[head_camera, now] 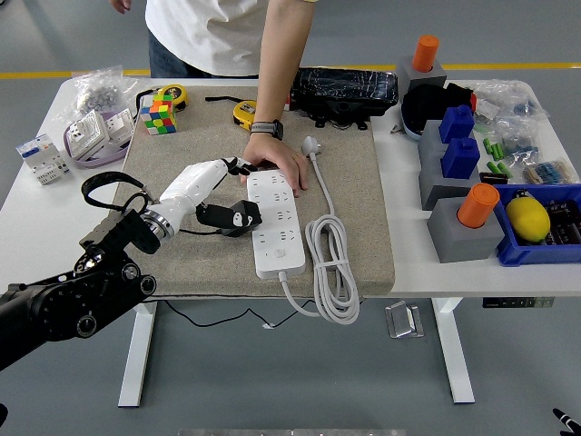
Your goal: Put the plug near the board,insert it into the board,press the button,pull the plug out
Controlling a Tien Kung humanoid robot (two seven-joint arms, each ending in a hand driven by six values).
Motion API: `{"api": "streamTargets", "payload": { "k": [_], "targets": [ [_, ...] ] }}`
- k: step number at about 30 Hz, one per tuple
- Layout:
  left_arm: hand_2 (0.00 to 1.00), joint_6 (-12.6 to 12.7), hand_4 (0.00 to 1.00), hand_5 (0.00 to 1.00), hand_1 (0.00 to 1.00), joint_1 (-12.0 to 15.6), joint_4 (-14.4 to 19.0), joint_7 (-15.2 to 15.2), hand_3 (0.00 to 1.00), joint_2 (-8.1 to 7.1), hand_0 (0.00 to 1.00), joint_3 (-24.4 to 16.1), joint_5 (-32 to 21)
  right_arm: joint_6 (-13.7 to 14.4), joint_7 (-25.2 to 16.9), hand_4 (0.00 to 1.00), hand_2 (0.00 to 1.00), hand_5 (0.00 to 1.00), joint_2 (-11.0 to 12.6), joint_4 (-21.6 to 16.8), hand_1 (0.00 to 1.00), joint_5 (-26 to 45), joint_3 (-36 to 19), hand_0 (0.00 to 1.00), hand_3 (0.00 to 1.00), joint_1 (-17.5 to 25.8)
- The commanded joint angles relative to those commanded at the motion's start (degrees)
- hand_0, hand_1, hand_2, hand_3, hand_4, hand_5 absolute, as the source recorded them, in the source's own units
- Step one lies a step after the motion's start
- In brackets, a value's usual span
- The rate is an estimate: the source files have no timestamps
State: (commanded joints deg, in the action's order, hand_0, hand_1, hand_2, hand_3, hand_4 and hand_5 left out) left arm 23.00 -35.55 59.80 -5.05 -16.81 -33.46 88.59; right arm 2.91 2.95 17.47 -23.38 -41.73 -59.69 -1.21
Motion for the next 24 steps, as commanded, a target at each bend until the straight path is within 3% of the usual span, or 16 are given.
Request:
{"api": "streamTargets", "payload": {
  "k": [1,2,7,8,13,14,19,20,24],
  "targets": [
    [0.756,0.42,0.998,0.370,0.748,1.16,1.96,0.00,0.776,-0.49,0.694,-1.33,-0.90,0.03,-0.02,0.982,0.642,0.589,0.05,-0.01,0.671,-0.01,-0.04,0.623,0.574,0.03],
    [0.645,0.56,0.948,0.484,0.624,1.91,3.26,0.06,0.730,-0.79,0.566,-2.16,-1.30,0.03,-0.01,0.982,0.641,0.589,0.08,0.00,0.669,-0.04,-0.06,0.623,0.573,0.04],
    [0.645,0.42,0.948,0.484,0.624,7.05,12.88,1.73,0.730,-2.84,0.566,-6.66,-2.68,0.07,0.01,0.982,0.641,0.589,0.15,-0.04,0.669,-0.24,-0.29,0.623,0.573,0.16],
    [0.461,0.13,0.842,0.415,0.396,7.86,14.59,2.17,0.644,-3.16,0.376,-7.18,-3.03,0.08,0.01,0.982,0.641,0.589,0.16,-0.06,0.671,-0.27,-0.31,0.622,0.573,0.18],
    [0.461,-1.38,0.842,0.415,0.396,11.35,20.66,4.87,0.644,-4.46,0.376,-9.14,-3.05,0.13,0.01,0.982,0.641,0.589,0.13,-0.15,0.671,-0.38,-0.43,0.622,0.573,0.17],
    [0.339,-1.61,0.829,0.399,0.219,11.91,21.12,5.51,0.628,-4.60,0.273,-9.53,-2.75,0.13,0.02,0.981,0.641,0.588,0.13,-0.17,0.670,-0.43,-0.43,0.622,0.573,0.16],
    [0.339,-1.63,0.829,0.399,0.219,13.17,20.17,7.73,0.628,-4.79,0.273,-9.99,-0.65,0.17,0.04,0.981,0.641,0.588,0.15,-0.25,0.670,-0.47,-0.32,0.622,0.573,0.14],
    [0.482,-1.61,0.813,0.378,0.414,13.33,19.56,8.51,0.626,-4.82,0.347,-9.81,0.34,0.18,0.03,0.981,0.641,0.588,0.13,-0.27,0.670,-0.45,-0.36,0.623,0.573,0.13],
    [0.482,-1.57,0.813,0.378,0.414,13.70,18.00,9.89,0.626,-5.01,0.347,-9.15,2.07,0.16,0.04,0.981,0.641,0.588,0.12,-0.30,0.670,-0.46,-0.39,0.623,0.573,0.12]
  ]
}}
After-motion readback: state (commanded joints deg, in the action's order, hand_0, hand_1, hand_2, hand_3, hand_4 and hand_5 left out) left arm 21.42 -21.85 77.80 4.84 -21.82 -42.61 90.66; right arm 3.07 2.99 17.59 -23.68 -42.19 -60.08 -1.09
